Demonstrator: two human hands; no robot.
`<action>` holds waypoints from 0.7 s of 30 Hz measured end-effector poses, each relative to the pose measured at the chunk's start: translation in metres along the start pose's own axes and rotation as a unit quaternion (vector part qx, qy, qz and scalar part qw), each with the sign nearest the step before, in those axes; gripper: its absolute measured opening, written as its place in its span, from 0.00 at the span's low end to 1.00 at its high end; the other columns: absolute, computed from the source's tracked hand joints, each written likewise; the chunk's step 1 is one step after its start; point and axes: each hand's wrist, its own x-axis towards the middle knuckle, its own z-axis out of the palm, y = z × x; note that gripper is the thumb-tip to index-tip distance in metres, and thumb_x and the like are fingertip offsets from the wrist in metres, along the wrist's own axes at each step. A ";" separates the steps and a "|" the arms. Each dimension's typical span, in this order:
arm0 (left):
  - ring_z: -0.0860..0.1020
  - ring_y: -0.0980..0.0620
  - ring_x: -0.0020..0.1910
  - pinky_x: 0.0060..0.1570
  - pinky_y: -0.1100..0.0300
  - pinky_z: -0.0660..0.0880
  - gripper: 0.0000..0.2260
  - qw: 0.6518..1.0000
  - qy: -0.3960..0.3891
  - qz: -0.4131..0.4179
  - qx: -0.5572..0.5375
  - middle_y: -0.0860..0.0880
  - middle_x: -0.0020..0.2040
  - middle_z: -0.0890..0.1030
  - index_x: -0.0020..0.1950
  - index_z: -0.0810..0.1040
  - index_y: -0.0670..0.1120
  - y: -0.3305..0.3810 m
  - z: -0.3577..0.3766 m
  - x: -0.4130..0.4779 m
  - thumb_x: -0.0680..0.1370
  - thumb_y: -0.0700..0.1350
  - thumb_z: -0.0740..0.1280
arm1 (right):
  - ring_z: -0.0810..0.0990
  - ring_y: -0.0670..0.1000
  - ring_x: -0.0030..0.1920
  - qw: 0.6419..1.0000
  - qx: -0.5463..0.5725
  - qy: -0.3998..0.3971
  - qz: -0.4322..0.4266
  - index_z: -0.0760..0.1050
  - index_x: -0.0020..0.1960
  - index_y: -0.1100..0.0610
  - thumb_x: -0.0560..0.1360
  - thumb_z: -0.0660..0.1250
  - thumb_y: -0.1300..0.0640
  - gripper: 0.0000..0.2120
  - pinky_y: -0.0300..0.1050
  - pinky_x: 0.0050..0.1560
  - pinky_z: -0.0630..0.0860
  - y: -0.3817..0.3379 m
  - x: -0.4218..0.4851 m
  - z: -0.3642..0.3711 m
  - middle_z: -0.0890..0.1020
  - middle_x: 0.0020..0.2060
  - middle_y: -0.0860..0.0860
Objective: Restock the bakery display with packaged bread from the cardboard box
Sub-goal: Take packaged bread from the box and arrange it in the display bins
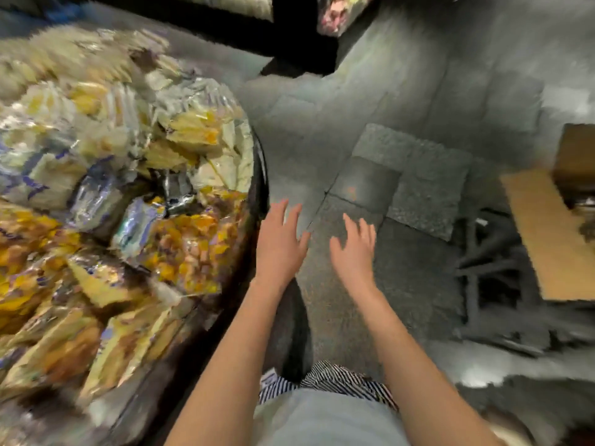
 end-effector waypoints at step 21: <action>0.51 0.43 0.79 0.77 0.47 0.54 0.25 0.922 -0.246 0.297 -0.035 0.44 0.79 0.58 0.78 0.63 0.47 0.341 0.243 0.193 0.82 0.46 0.64 | 0.47 0.59 0.78 0.914 0.086 0.226 0.327 0.59 0.78 0.52 0.82 0.60 0.54 0.25 0.60 0.75 0.55 0.263 0.130 -0.250 0.54 0.78 0.58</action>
